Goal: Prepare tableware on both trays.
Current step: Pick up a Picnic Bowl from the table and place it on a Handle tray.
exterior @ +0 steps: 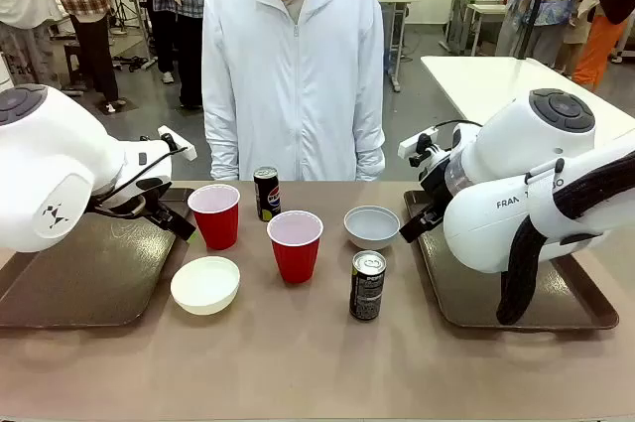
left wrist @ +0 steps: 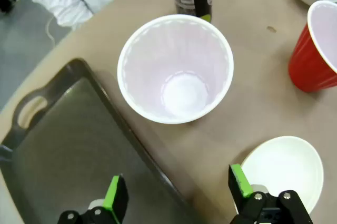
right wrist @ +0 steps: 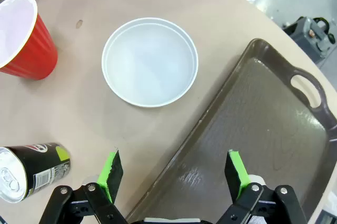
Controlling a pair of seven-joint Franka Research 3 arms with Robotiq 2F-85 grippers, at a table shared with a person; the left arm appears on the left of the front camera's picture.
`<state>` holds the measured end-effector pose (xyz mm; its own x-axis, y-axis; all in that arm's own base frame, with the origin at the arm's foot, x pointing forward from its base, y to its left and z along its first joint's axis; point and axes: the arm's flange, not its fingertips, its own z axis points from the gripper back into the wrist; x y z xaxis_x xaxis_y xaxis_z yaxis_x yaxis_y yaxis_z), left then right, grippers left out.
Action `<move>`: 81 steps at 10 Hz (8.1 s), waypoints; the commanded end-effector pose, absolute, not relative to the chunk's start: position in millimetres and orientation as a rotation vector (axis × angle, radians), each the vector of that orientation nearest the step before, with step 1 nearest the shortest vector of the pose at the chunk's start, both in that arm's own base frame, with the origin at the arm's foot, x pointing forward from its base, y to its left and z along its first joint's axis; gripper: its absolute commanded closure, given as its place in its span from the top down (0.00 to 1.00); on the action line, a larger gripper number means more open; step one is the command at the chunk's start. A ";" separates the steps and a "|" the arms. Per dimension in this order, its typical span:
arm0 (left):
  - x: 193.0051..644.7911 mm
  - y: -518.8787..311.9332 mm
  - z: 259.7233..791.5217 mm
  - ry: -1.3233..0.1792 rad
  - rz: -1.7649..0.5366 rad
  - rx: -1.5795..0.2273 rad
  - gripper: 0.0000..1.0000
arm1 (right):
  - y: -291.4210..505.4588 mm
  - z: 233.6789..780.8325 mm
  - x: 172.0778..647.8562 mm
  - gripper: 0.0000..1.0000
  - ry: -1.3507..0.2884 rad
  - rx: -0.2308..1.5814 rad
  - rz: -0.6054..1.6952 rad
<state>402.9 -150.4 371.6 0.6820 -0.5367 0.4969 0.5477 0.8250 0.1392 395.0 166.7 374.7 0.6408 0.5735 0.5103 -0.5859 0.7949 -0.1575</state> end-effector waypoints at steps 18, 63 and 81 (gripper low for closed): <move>379.7 -151.1 401.4 -0.505 -0.623 -0.026 1.00 | 166.1 402.3 355.7 1.00 -0.552 0.090 0.620; 304.3 76.8 455.7 -0.269 -0.041 -1.117 1.00 | -102.7 429.6 294.7 1.00 -0.169 1.225 -0.011; 304.3 76.8 455.7 -0.269 -0.041 -1.117 1.00 | 114.0 491.9 493.4 1.00 -0.141 0.335 -0.071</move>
<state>302.5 75.6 455.5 0.9726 0.0982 0.2108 0.1436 0.4598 -0.8763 500.4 113.0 481.6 0.9772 -0.1220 0.1740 0.0778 0.9672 0.2417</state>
